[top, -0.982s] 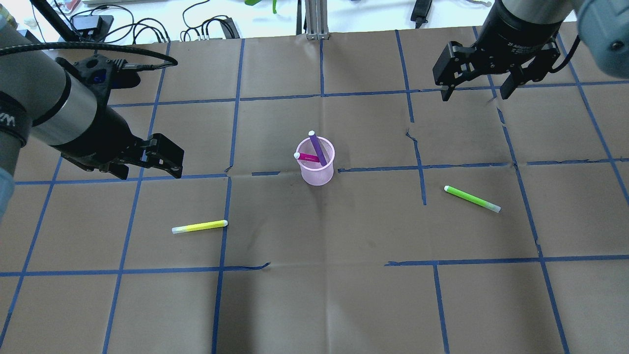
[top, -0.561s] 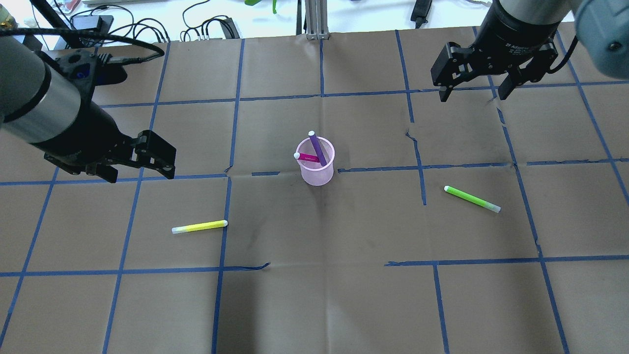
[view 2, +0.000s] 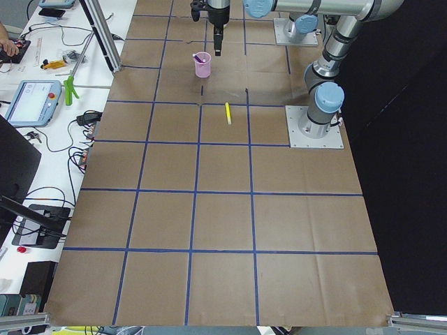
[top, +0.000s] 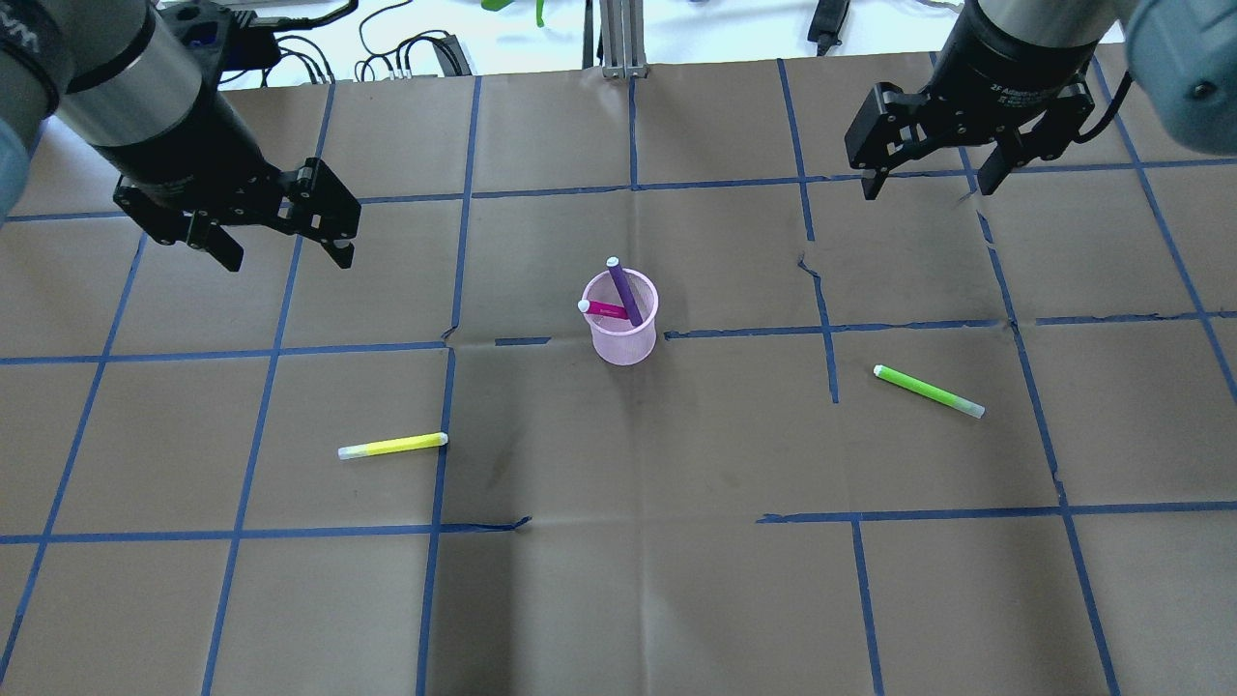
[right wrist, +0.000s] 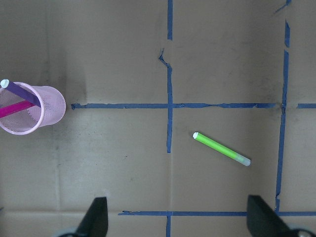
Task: Insert purple and pink pens into pink cup
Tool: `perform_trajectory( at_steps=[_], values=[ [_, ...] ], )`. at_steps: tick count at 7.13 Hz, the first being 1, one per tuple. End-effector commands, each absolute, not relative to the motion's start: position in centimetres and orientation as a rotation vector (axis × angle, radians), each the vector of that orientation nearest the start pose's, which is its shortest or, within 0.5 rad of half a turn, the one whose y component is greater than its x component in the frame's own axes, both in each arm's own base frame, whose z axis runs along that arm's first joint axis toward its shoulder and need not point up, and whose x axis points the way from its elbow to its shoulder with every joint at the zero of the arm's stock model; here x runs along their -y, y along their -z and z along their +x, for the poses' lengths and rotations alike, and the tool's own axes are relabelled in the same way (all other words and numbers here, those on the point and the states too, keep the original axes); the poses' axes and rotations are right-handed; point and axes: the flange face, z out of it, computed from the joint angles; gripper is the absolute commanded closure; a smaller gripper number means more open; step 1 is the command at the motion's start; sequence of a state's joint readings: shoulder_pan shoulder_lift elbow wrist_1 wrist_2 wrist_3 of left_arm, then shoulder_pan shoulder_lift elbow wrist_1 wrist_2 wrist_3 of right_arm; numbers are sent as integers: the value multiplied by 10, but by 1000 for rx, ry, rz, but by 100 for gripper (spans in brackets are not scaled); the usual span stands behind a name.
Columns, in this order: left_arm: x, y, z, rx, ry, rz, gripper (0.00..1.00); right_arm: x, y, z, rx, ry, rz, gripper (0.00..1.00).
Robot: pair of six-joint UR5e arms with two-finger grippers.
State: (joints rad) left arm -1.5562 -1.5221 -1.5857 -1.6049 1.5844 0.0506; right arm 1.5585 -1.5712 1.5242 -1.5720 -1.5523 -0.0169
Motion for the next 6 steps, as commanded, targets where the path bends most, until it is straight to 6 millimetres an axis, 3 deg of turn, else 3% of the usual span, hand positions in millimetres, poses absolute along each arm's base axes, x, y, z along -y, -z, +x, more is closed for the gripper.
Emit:
perform_trajectory(
  at_steps=[1, 6],
  values=[
    [480, -496, -141, -3109, 16, 97, 3, 497, -511, 129, -3123, 72, -8, 0],
    [473, -500, -137, -3111, 32, 176, 3, 497, -512, 129, -3123, 77, -8, 0]
  ],
)
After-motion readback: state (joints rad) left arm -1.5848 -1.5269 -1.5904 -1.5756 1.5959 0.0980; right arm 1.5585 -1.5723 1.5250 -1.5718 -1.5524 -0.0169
